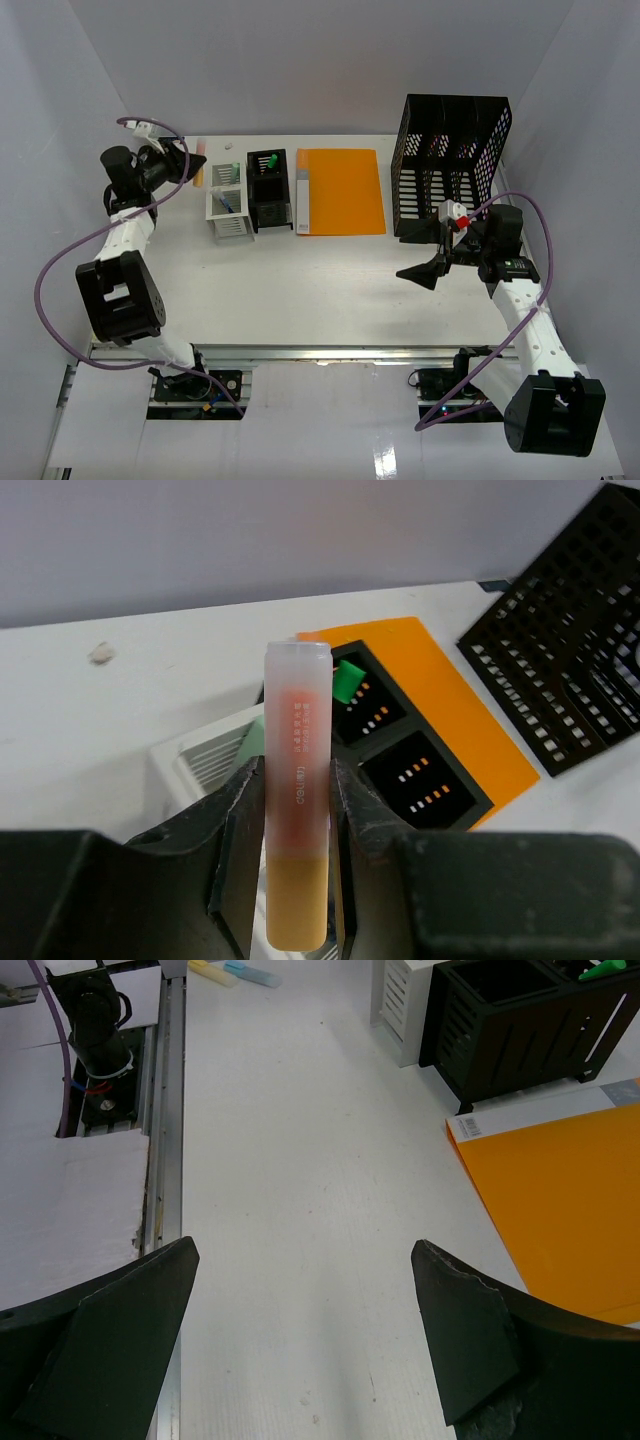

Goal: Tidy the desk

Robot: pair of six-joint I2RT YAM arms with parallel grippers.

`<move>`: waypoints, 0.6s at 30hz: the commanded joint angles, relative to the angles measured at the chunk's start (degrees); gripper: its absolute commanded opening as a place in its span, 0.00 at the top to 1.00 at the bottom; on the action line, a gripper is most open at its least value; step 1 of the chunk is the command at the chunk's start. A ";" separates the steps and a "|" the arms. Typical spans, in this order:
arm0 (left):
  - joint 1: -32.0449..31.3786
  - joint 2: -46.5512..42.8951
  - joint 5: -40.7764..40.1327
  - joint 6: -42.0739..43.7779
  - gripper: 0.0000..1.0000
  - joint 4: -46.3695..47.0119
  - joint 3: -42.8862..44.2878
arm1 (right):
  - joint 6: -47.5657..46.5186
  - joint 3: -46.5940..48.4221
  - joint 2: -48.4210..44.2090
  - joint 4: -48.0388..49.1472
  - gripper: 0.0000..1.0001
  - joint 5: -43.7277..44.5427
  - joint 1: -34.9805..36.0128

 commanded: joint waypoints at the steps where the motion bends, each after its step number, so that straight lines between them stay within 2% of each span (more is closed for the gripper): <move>1: -2.60 7.07 11.52 -1.13 1.00 14.41 4.90 | 0.43 -0.02 0.54 1.74 0.06 -1.22 -0.34; 9: -4.56 19.26 10.75 -6.67 1.00 27.05 11.62 | 0.09 -0.02 1.22 1.73 0.07 -0.69 -0.34; 13: -5.31 24.83 10.50 -7.22 1.00 27.14 16.02 | -0.10 0.07 1.60 1.73 0.07 -0.42 -0.34; 18: -5.72 28.13 9.96 -6.03 1.00 27.73 16.80 | -0.21 0.04 1.94 1.73 0.07 -0.48 -0.46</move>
